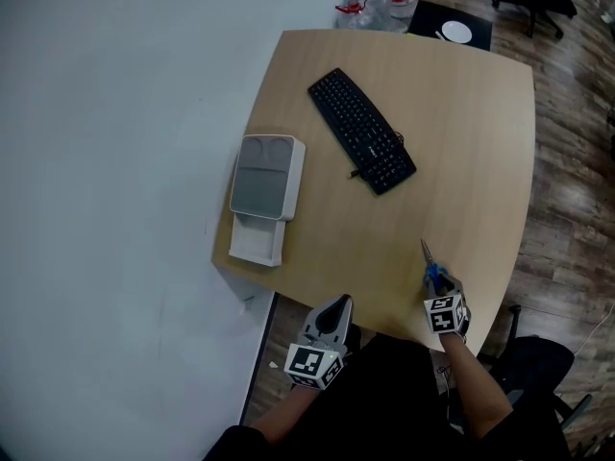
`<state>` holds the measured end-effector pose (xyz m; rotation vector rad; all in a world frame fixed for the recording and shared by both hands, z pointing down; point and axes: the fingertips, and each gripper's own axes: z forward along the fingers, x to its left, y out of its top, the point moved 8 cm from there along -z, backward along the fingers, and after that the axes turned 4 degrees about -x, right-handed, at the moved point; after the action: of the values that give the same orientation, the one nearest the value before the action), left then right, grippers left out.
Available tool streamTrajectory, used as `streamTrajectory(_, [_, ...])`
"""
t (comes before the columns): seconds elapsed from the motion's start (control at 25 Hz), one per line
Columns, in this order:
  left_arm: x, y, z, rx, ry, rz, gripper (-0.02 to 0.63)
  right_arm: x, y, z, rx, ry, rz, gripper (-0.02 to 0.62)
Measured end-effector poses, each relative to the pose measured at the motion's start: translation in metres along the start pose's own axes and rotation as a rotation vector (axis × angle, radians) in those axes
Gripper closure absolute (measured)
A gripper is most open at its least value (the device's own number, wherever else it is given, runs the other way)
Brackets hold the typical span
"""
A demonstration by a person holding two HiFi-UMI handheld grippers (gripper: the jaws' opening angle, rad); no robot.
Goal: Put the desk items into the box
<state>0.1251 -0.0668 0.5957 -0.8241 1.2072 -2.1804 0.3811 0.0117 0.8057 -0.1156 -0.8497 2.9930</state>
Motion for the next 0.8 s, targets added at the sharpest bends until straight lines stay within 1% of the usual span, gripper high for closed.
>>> streamTrajectory(0.2, [0.006, -0.003, -0.004, -0.020, 0.008, -0.020, 0.591, -0.003, -0.002, 0.000, 0.004, 0.038, -0.005, 0.456])
streamTrajectory(0.4, [0.018, 0.005, -0.011, -0.084, 0.005, -0.058, 0.591, -0.007, 0.015, -0.008, -0.023, 0.005, -0.017, 0.457])
streamTrajectory(0.6, [0.040, 0.009, -0.031, -0.159, 0.027, -0.080, 0.591, 0.016, 0.046, -0.015, -0.063, -0.007, -0.045, 0.457])
streamTrajectory(0.8, [0.073, 0.010, -0.057, -0.203, 0.084, -0.108, 0.591, 0.060, 0.084, -0.014, -0.093, 0.025, -0.116, 0.457])
